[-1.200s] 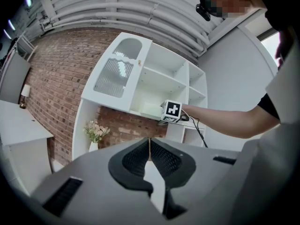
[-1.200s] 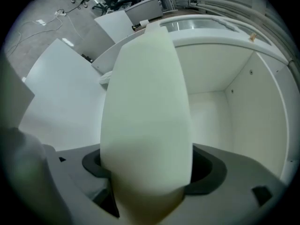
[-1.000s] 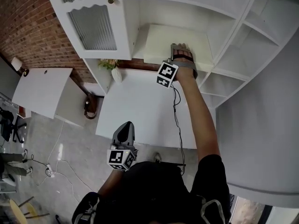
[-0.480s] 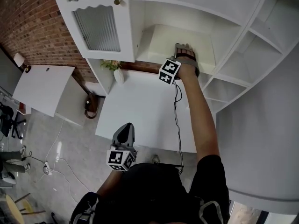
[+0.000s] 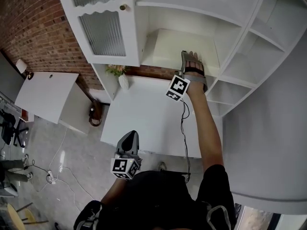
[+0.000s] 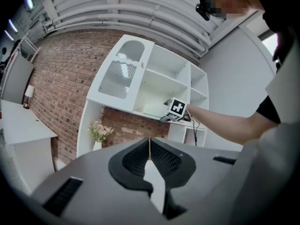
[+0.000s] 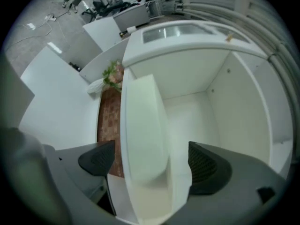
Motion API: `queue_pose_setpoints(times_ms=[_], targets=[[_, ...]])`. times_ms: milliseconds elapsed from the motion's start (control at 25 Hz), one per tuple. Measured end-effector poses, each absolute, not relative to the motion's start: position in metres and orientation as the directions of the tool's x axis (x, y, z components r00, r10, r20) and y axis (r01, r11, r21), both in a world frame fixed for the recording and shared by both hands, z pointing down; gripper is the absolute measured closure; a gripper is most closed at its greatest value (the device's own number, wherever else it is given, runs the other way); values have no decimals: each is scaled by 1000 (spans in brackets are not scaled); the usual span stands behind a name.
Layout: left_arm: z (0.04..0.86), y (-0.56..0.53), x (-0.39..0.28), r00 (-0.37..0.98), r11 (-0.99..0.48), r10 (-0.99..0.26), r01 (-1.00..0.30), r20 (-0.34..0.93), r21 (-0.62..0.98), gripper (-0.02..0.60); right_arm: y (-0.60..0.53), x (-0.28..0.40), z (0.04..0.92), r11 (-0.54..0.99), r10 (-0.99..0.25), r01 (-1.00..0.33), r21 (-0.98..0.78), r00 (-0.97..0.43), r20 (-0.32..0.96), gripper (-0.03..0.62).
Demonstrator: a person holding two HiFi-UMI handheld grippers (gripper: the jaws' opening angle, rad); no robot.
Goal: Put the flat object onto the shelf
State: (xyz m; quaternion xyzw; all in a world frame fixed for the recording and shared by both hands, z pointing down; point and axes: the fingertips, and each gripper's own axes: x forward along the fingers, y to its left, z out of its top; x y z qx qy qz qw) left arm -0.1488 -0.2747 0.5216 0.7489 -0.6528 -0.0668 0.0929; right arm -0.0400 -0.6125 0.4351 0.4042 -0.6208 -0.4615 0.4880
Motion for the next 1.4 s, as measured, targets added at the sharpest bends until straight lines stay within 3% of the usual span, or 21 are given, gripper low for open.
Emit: queue_pose_setpoints(times_ms=[120,280,320,360,600,920,1400], targets=[[524,-273,-148,148,-138,-989,-964,25,226,563,-544,-36,427,334,-908,-356,873,-370,196,125],[524,-277,-143,173,-163,-985,-959,22,231,563,-459,-15,456,599,-795,-692,404,-575,194,149],[523,-278,-141,181,-172,-983,-958,18,231,563,-444,-7,464,616,-787,-738,274,-595,167,227],[522,-279,-137,191,-182,-982,-956,15,229,563,-429,1,473,612,-791,-774,164,-595,143,374],[508,-278,-113,247,-246,-969,-948,-19,203,563,-355,44,525,492,-832,-847,-202,-526,179,542],[507,-274,-94,280,-281,-959,-942,-29,181,563,-298,69,513,451,-876,-875,-174,-472,103,568],[507,-271,-84,288,-291,-957,-940,-41,177,563,-276,47,528,519,-838,-848,-108,-529,132,568]])
